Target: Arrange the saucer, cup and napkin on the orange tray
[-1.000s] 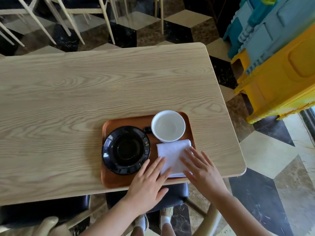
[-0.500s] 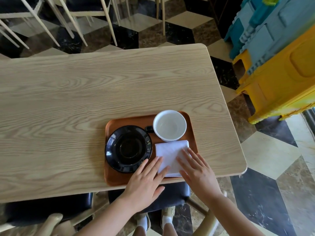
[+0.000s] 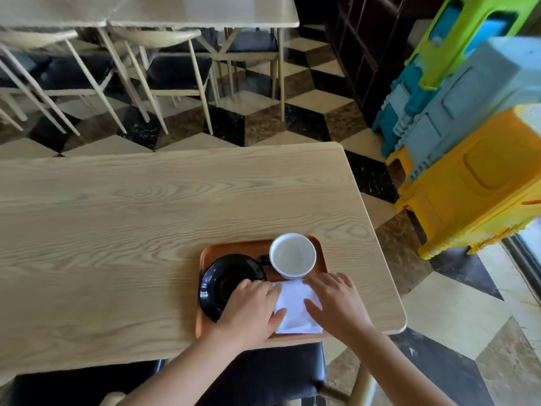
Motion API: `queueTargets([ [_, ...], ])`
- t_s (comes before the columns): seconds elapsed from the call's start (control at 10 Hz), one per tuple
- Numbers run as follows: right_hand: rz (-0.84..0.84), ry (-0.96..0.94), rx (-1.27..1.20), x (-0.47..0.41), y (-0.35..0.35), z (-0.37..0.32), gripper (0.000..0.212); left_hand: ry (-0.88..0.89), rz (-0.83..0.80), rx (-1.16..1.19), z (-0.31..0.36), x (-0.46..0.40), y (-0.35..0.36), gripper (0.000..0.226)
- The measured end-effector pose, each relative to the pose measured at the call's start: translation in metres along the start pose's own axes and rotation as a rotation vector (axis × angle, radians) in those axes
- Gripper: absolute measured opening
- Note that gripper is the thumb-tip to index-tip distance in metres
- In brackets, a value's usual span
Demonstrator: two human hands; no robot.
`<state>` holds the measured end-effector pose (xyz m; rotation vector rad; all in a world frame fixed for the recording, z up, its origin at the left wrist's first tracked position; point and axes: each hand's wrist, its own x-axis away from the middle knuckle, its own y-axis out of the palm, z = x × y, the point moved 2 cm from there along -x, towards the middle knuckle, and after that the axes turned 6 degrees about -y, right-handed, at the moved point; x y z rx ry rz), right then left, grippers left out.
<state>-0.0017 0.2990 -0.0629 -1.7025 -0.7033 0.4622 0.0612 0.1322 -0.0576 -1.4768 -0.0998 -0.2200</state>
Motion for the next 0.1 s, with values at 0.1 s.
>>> queueTargets([
  [0.1, -0.152, 0.049, -0.082, -0.0272, -0.0506, -0.0164, 0.035, -0.079, -0.063, 0.045, -0.0159, -0.0167, -0.0513, 0.039],
])
